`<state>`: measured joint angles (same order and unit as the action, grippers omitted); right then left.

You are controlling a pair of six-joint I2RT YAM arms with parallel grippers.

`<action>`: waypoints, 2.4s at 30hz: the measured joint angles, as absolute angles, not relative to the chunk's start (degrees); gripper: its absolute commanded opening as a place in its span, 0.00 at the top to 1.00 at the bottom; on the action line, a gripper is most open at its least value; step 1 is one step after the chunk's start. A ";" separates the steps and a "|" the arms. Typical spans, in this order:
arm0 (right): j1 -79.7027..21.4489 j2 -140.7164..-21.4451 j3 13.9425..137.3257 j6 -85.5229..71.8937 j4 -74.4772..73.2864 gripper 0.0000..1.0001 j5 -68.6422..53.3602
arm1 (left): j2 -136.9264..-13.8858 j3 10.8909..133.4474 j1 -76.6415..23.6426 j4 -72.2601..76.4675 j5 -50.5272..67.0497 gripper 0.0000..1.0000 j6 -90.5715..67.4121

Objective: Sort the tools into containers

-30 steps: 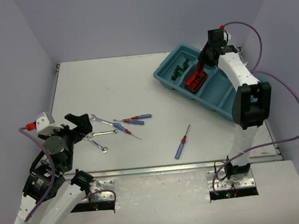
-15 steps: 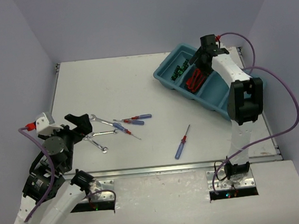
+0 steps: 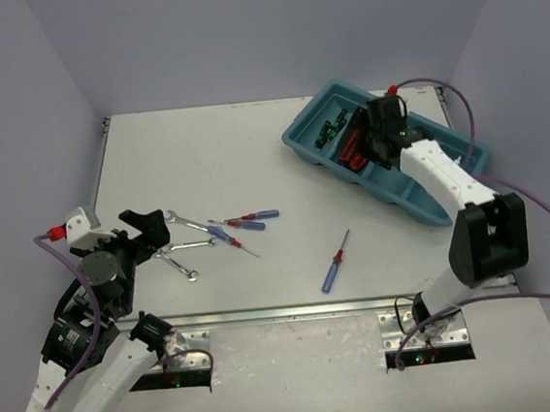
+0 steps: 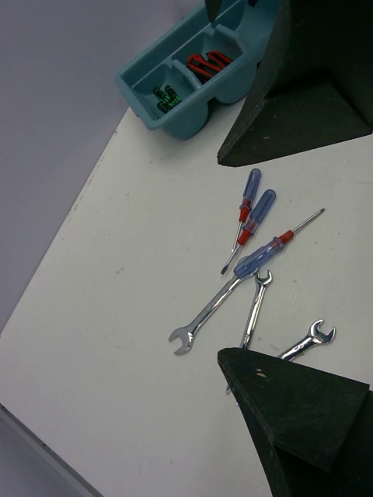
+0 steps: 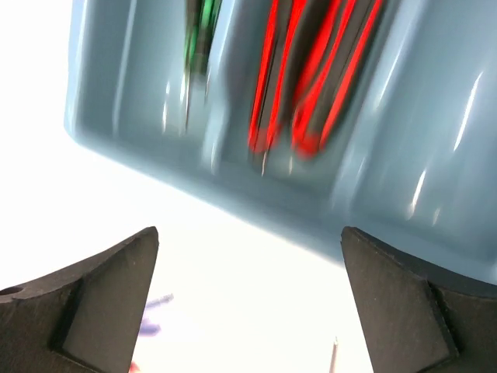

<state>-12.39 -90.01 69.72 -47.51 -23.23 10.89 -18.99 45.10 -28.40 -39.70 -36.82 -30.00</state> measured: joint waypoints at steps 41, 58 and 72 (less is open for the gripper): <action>-45.12 -93.67 46.86 -71.92 -33.94 0.77 21.42 | -20.31 44.95 -28.40 -38.76 -33.78 0.00 -28.69; -45.36 -88.68 45.30 -69.36 -30.24 1.00 20.32 | -19.34 44.95 -28.40 -38.79 -33.69 0.00 -28.64; -26.51 -80.55 61.15 -53.94 -34.67 1.00 19.10 | -19.41 44.95 -28.40 -38.78 -33.69 0.00 -28.67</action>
<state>-26.51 -80.55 61.15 -53.94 -34.67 19.10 -19.41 44.95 -28.40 -38.78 -33.69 -28.67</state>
